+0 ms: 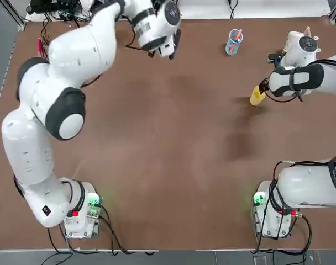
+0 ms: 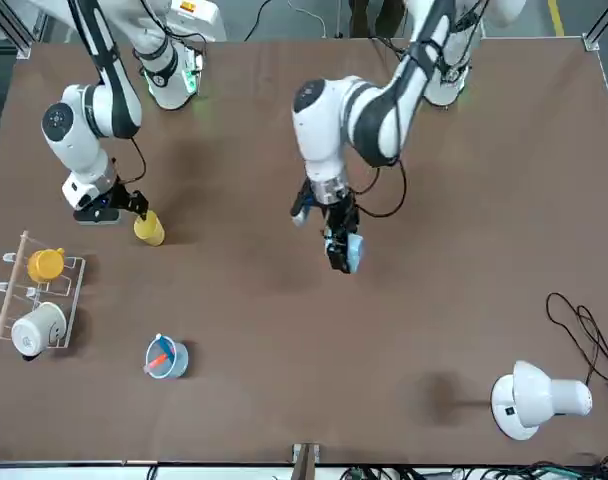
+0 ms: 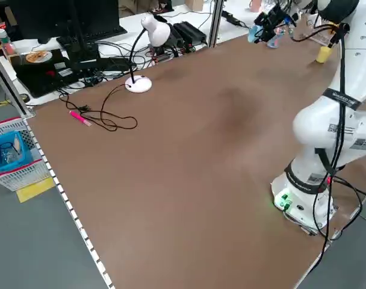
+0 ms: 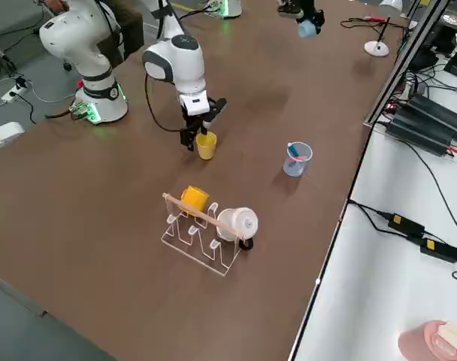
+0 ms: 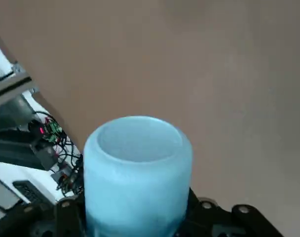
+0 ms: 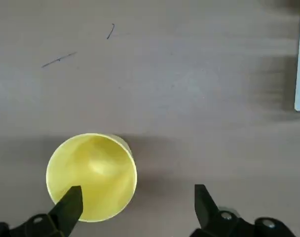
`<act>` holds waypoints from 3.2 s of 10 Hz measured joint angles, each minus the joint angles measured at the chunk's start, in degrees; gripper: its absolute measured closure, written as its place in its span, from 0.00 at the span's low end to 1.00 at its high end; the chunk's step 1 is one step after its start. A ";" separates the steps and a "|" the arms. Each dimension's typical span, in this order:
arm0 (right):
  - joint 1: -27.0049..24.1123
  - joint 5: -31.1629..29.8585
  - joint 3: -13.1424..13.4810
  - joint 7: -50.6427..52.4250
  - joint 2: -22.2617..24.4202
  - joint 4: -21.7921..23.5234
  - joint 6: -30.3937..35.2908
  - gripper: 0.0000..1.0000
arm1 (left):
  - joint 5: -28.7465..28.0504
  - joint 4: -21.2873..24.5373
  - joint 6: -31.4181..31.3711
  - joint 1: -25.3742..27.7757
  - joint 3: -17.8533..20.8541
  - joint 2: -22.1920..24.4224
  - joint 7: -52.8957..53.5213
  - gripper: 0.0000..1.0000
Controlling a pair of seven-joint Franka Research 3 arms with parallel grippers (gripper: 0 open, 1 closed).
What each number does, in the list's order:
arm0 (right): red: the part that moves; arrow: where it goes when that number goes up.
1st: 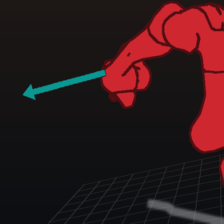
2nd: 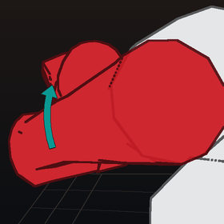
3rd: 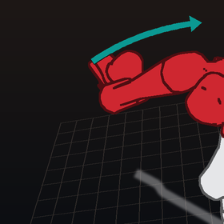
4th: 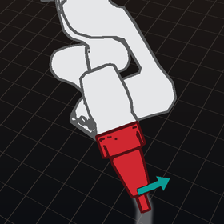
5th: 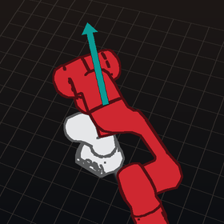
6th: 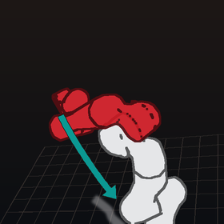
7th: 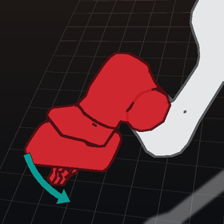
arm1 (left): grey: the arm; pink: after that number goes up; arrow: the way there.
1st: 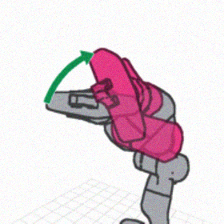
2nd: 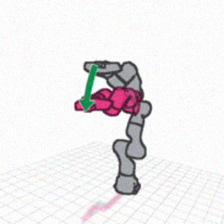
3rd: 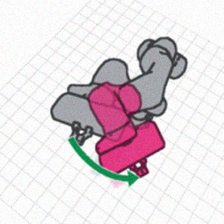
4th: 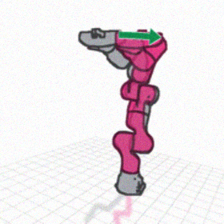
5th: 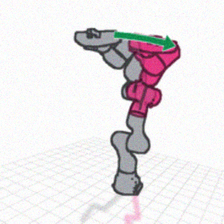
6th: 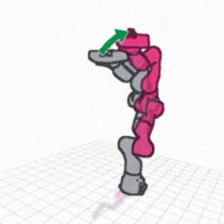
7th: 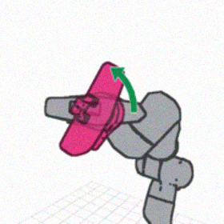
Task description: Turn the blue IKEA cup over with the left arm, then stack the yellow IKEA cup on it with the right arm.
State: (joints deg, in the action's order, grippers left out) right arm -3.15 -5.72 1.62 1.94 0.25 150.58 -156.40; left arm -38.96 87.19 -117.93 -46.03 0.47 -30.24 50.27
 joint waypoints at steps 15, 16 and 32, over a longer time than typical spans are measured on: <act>0.06 -1.09 0.34 0.01 -8.03 -0.06 -9.21 0.29 | -20.97 -5.34 16.38 -21.48 4.76 -20.88 -19.22 0.33; -0.03 -1.09 0.41 -0.01 -8.11 -0.07 -9.25 0.47 | -21.85 -5.82 16.57 -21.95 5.24 -22.05 -19.21 0.33; -0.50 -0.97 0.50 -3.58 -6.59 -7.73 4.41 0.95 | -24.69 -10.73 18.88 -27.41 8.44 -29.16 -19.14 0.17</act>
State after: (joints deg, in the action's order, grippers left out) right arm -3.65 -6.69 2.12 -1.64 -6.34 142.85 -151.99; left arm -63.65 76.47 -99.05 -73.44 8.90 -59.40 31.13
